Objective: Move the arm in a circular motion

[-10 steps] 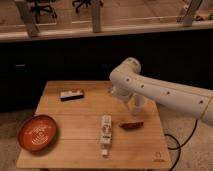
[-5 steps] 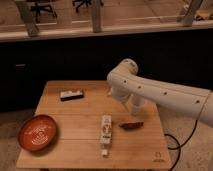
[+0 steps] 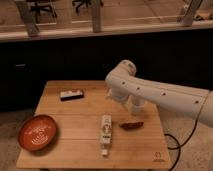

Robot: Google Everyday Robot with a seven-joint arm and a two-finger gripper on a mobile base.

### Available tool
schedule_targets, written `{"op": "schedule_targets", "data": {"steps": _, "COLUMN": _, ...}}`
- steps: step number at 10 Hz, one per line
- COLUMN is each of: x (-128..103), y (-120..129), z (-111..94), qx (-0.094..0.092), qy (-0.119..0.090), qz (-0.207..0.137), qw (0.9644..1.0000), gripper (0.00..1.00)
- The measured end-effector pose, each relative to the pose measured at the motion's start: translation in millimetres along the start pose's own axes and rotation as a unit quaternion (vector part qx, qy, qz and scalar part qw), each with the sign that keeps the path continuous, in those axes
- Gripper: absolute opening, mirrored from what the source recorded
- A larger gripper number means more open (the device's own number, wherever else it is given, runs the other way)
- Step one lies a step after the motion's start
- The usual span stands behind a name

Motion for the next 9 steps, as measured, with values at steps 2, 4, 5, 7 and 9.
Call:
{"op": "schedule_targets", "data": {"steps": 2, "x": -1.4, "y": -0.3, "z": 3.1, "qx": -0.001, "qy": 0.000, "qz": -0.013, "qw": 0.9999, "gripper": 0.80}}
{"op": "schedule_targets", "data": {"steps": 4, "x": -2.4, "y": -1.0, "z": 4.3, "qx": -0.001, "qy": 0.000, "qz": -0.025, "qw": 0.9997, "gripper": 0.80}}
{"op": "schedule_targets", "data": {"steps": 5, "x": -2.7, "y": -4.7, "z": 5.2, "qx": -0.001, "qy": 0.000, "qz": -0.031, "qw": 0.9995, "gripper": 0.80}}
{"op": "schedule_targets", "data": {"steps": 7, "x": -4.2, "y": -13.4, "z": 7.8, "qx": 0.000, "qy": 0.000, "qz": -0.044, "qw": 0.9990, "gripper": 0.80}}
{"op": "schedule_targets", "data": {"steps": 9, "x": -1.9, "y": -12.6, "z": 11.2, "qx": -0.005, "qy": 0.000, "qz": -0.053, "qw": 0.9986, "gripper": 0.80}}
